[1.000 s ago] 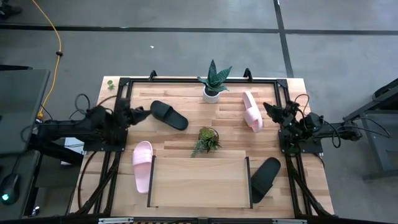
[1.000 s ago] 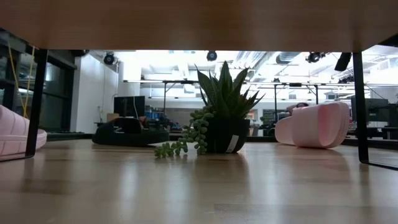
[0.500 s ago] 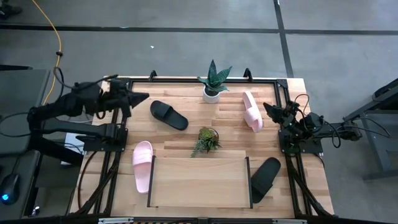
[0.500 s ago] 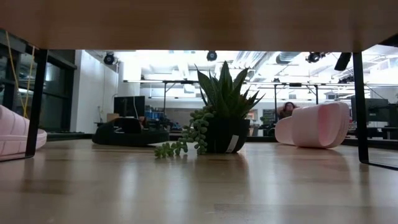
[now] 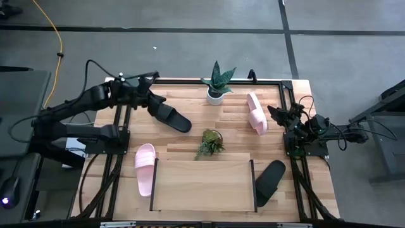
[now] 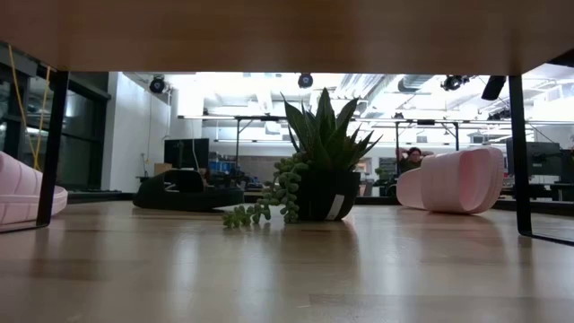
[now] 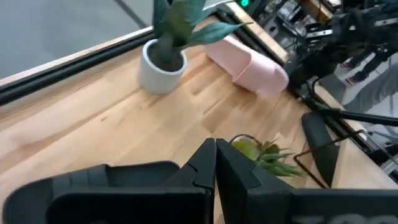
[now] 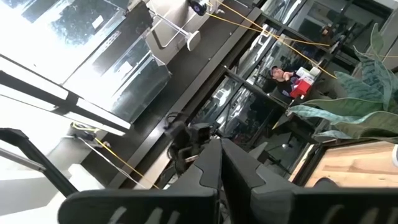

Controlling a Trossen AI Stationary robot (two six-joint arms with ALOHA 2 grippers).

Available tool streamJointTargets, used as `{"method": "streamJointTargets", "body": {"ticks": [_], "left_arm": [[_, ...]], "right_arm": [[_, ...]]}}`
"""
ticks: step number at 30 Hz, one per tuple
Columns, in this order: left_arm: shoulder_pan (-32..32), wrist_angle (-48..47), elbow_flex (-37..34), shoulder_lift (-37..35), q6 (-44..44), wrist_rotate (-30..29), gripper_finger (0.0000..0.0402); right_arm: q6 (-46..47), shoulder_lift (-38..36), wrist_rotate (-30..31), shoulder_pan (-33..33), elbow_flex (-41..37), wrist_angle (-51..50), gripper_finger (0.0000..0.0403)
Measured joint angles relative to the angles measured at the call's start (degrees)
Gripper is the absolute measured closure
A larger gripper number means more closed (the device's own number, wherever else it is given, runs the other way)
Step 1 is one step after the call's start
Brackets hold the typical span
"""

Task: Pick and place slides into the shelf
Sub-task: Put the top black slide on the shelf

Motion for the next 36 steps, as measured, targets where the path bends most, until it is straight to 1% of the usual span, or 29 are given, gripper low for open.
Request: {"method": "streamJointTargets", "body": {"ticks": [4, 9, 14, 17, 20, 26, 29, 32, 36], "left_arm": [[8.81, -0.20, -3.19, 0.65, 1.83, 4.83, 0.0401], [17.65, -0.03, -8.47, 0.59, 2.94, 13.86, 0.0401], [22.60, 4.30, -14.43, 0.54, 3.43, 21.59, 0.0401], [24.20, 7.70, -17.45, 0.54, 2.59, 24.25, 0.0398], [25.15, 10.29, -20.05, 0.54, 1.10, 24.65, 0.0375], [25.72, 10.57, -23.30, 0.54, -1.45, 21.95, 0.0294], [25.72, 10.41, -24.18, 0.54, -1.47, 20.67, 0.0263], [25.72, 10.25, -24.89, 0.54, -1.50, 18.84, 0.0242], [25.72, 10.32, -25.84, 0.91, -1.48, 17.23, 0.0228]], "right_arm": [[0.00, 0.00, -0.15, 0.00, 0.00, -0.40, 0.0402], [0.00, 0.00, -0.15, 0.00, 0.00, -0.60, 0.0402], [-0.01, 0.00, -0.13, 0.01, 0.00, -0.94, 0.0402], [-0.02, 0.00, -0.13, -0.01, 0.00, -1.38, 0.0402], [-0.02, 0.00, 0.12, 0.02, 0.00, -1.44, 0.0402], [-0.02, 0.00, 0.53, 0.01, 0.00, -2.46, 0.0402], [-0.02, -0.01, 0.87, 0.02, 0.00, -3.35, 0.0402], [-0.02, 0.00, 1.84, 0.02, 0.00, -3.87, 0.0402], [-0.02, 0.00, 2.21, 0.00, 0.00, -4.22, 0.0402]]}}
